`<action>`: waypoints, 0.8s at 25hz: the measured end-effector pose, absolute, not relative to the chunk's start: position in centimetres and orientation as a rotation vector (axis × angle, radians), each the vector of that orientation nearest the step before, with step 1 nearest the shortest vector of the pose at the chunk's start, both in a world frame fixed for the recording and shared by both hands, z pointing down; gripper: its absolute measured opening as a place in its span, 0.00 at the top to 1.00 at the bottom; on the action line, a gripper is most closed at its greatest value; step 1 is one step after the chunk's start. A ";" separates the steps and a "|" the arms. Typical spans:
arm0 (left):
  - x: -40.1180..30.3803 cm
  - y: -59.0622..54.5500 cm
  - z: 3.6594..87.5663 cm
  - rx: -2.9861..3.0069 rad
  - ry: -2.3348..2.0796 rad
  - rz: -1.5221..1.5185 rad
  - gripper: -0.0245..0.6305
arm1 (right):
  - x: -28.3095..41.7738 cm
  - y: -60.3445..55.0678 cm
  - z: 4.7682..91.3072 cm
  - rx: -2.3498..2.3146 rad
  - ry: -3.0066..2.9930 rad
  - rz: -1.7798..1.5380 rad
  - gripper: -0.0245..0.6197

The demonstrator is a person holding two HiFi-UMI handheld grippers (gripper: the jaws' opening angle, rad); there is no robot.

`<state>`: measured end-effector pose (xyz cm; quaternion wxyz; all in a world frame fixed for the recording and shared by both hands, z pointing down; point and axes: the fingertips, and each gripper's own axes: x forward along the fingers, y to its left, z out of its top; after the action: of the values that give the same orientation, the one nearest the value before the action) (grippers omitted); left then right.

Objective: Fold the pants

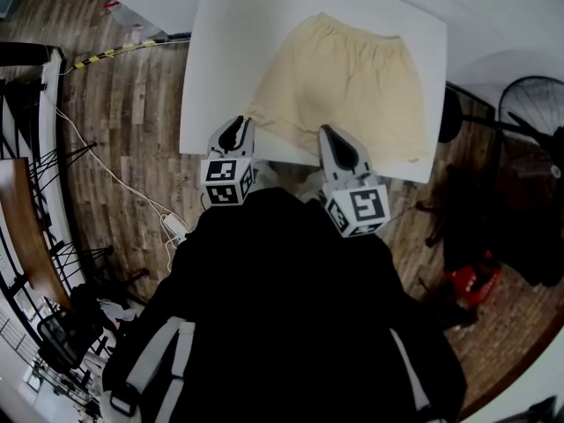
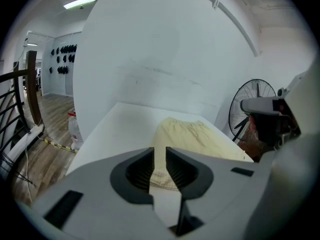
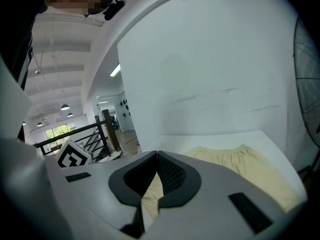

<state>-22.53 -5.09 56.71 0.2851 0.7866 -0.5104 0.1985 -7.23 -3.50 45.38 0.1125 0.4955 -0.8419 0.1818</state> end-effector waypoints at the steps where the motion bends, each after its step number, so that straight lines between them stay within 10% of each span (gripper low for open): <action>1: -22.6 -5.1 57.3 2.094 -1.361 0.543 0.88 | -7.3 -3.4 45.6 1.454 -2.467 0.537 0.95; 20: -23.2 -6.2 66.6 1.929 -1.275 0.733 0.83 | -7.0 -2.7 47.5 1.461 -2.390 0.579 0.95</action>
<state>-23.21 -6.18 66.60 0.3503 0.7450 -0.4922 0.2830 -7.02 -2.67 47.54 0.1402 0.5057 -0.8273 0.2003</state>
